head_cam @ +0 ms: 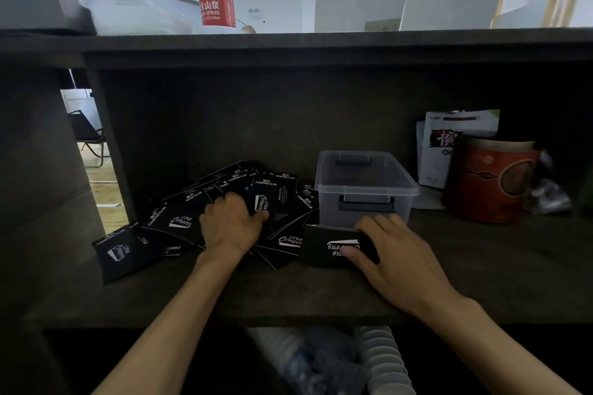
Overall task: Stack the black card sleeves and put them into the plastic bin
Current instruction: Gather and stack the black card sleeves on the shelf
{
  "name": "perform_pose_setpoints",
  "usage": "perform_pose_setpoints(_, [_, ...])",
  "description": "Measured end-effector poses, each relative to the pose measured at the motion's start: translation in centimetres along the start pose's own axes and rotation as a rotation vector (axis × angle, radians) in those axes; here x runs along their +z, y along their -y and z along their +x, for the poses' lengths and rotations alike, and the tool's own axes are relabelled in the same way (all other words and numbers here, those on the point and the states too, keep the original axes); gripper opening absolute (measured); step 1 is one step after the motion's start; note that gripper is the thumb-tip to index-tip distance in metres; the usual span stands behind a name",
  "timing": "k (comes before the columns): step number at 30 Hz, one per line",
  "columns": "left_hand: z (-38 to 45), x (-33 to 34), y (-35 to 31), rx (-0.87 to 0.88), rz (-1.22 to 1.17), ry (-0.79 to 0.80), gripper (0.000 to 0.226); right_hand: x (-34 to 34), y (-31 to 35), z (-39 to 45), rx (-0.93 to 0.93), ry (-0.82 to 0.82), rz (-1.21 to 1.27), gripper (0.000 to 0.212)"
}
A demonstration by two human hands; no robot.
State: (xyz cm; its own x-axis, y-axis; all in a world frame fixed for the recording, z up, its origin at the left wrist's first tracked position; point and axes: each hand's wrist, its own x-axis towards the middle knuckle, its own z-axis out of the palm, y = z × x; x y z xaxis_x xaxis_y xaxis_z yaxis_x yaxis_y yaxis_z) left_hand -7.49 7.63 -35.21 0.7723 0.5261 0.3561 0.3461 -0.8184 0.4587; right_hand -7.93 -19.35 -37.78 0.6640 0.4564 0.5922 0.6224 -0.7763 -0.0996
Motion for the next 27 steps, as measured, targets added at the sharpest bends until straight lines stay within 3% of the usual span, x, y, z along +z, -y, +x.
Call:
perform_pose_setpoints(4, [0.1, -0.7, -0.1, -0.059, -0.309, 0.039, 0.040, -0.1, -0.1, -0.1, 0.015, -0.002, 0.021, 0.034])
perform_pose_setpoints(9, [-0.8, -2.6, 2.1, -0.002, -0.714, -0.282, 0.022, -0.1, -0.4, -0.1, 0.039, -0.010, 0.028, 0.035])
perform_pose_setpoints(11, [-1.9, -2.9, 3.4, 0.094, -0.907, -0.261, 0.023, 0.0, -0.4, -0.1, 0.045, -0.015, 0.023, 0.036])
perform_pose_setpoints(13, [-2.4, -2.6, 4.1, 0.154, -0.845, -0.232, 0.025, 0.1, -0.5, -0.1, 0.042, -0.011, 0.016, 0.038])
perform_pose_setpoints(17, [-1.0, -2.4, 4.1, 0.099, -0.625, -0.219, 0.019, 0.1, -0.4, -0.1, 0.050, -0.001, 0.017, 0.040])
perform_pose_setpoints(20, [-0.4, -2.3, 3.7, 0.125, -0.204, -0.133, 0.025, 0.1, -0.4, -0.1, 0.057, 0.001, 0.018, 0.040])
perform_pose_setpoints(22, [-0.5, -2.2, 3.4, 0.226, -0.017, -0.214, 0.024, 0.1, -0.5, -0.1, 0.062, 0.008, 0.019, 0.041])
perform_pose_setpoints(23, [-0.6, -2.3, 3.3, 0.285, -0.040, -0.265, 0.019, 0.1, -0.5, 0.0, 0.064, 0.008, 0.019, 0.041])
perform_pose_setpoints(25, [-0.8, -3.3, 3.6, 0.309, -0.315, -0.269, 0.006, 0.1, -0.5, 0.0, 0.065, 0.007, 0.024, 0.042])
perform_pose_setpoints(27, [-1.4, -4.6, 4.0, 0.340, -0.655, -0.155, 0.018, 0.1, -0.6, 0.0, 0.065, 0.004, 0.027, 0.042])
